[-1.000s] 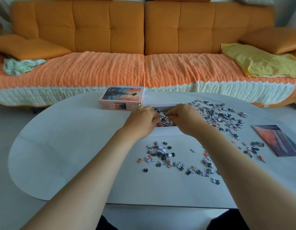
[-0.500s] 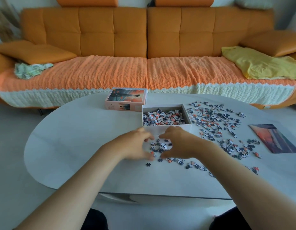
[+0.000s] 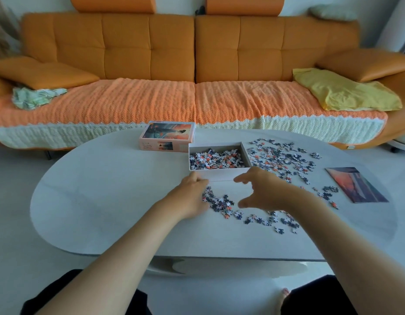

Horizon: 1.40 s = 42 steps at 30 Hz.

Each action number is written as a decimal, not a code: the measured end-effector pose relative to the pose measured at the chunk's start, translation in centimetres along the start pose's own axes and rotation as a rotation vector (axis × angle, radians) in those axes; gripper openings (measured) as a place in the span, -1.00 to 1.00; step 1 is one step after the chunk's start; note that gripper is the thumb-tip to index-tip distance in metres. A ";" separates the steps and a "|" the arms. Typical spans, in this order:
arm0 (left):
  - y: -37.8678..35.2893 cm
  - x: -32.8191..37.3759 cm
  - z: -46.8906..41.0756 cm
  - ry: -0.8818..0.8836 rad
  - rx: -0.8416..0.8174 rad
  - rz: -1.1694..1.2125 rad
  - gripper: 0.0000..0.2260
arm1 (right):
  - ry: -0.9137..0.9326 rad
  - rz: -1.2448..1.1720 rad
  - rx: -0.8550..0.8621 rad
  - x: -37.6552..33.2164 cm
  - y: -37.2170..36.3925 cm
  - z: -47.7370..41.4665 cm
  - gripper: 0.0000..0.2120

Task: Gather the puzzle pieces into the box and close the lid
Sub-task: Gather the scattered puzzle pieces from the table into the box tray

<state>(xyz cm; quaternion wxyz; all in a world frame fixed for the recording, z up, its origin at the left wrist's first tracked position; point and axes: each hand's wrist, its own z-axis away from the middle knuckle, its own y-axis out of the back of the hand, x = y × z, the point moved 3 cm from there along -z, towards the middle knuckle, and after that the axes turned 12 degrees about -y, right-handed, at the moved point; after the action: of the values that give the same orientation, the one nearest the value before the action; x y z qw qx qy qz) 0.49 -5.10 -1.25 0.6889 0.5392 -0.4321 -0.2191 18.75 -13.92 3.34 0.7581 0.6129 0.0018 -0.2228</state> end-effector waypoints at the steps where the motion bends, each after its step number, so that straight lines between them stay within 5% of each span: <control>1: -0.2 0.3 -0.2 -0.004 -0.024 -0.018 -0.65 | -0.068 0.056 -0.027 1.1 0.2 0.3 -0.18; 4: -0.7 1.4 -1.0 -0.033 -0.026 0.035 -0.71 | -0.247 0.204 -0.150 4.3 -0.1 1.1 0.08; 7: -1.0 3.1 -1.7 -0.063 -0.036 0.075 -0.60 | -0.304 0.241 -0.202 6.0 -0.5 1.6 0.13; 11: -2.0 5.1 -2.7 -0.086 -0.055 0.045 -0.27 | -0.286 0.029 -0.132 6.1 -1.0 1.3 -0.21; 15: -2.5 5.8 -3.7 -0.121 0.027 0.049 -0.45 | -0.200 -0.099 -0.004 5.1 -1.8 0.3 -0.56; 22: -2.3 5.6 -4.1 -0.180 0.059 -0.001 -0.45 | 0.039 -0.218 0.346 4.4 -3.2 0.6 -0.75; 25: -2.6 5.7 -4.1 -0.238 0.017 -0.003 -0.37 | -0.041 -0.151 0.526 5.3 -3.7 2.1 -0.68; 31: -3.0 5.7 -4.4 -0.317 0.032 0.023 -0.42 | -0.206 -0.016 0.230 6.1 -7.3 2.6 -0.35; 39: -2.1 4.2 -3.9 -0.301 0.071 0.180 -0.69 | 0.015 -0.435 0.247 1.3 -6.9 0.0 -0.55; 42: -1.5 3.2 -3.0 -0.275 0.094 0.198 -0.59 | 0.033 -0.613 0.268 0.2 -6.2 -0.2 -0.67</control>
<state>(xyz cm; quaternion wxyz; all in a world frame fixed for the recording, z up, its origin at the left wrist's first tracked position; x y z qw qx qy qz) 4.91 -6.36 -1.59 0.6156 0.4904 -0.5831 -0.2014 16.88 -14.73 -2.50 0.5683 0.6816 0.1690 -0.4288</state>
